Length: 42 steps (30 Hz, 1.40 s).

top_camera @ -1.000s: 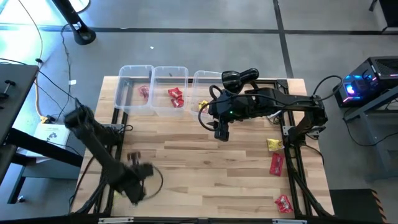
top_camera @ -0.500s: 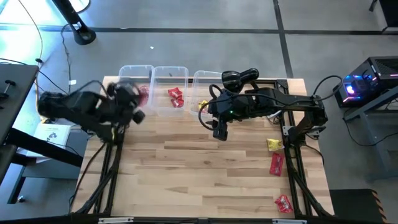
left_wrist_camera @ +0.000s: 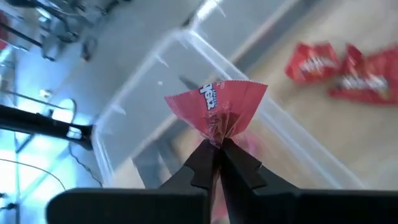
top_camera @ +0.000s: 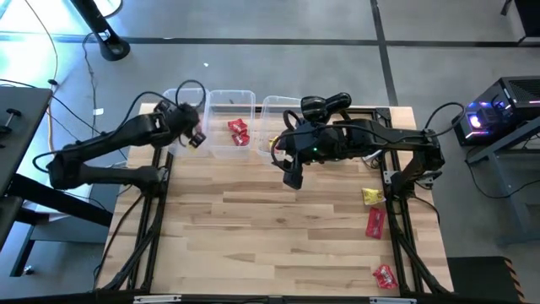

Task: Sort candy
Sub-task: Put the pink candy wrapper into the left transparent bin, then put the yellow candy wrapper into the right transparent bin

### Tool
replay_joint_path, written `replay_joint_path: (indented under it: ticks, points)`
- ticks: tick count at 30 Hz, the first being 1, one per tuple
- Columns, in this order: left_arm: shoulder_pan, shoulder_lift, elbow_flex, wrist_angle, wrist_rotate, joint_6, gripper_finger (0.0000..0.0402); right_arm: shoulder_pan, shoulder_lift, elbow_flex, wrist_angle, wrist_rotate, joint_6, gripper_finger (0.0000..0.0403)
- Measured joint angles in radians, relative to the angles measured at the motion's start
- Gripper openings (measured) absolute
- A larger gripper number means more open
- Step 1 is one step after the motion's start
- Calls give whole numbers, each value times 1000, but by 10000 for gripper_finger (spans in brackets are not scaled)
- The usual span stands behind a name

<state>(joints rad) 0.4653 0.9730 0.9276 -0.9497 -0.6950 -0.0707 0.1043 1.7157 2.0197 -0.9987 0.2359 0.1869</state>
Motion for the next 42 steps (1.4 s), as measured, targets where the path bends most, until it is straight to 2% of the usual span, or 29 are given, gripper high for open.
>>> replay_joint_path:
  ticks: [6,15,17,19,21,24,29,33,39,42]
  points:
    - [117,18,0,139,47,117,64,19,-29,0,-12,-4,40,209]
    - [188,16,12,132,217,19,145,43,-112,0,-14,21,42,209]
    - [182,15,50,142,297,-43,153,43,-129,0,-16,38,65,209]
    - [173,13,91,199,426,-116,158,43,-145,0,-27,61,88,209]
    - [158,2,121,309,573,-137,160,43,-154,0,-35,83,114,209]
    - [107,-27,134,562,753,-170,161,43,-153,1,-76,116,200,209]
    - [-5,-38,134,853,896,-189,161,53,-131,-20,-367,113,477,209]
    - [-96,-21,134,920,899,-222,161,100,-120,-159,-573,44,742,209]
    - [-212,30,133,938,899,-238,161,147,-139,-547,-552,-203,971,209]
    - [-242,52,132,972,897,-241,161,136,-142,-722,-552,-242,996,209]
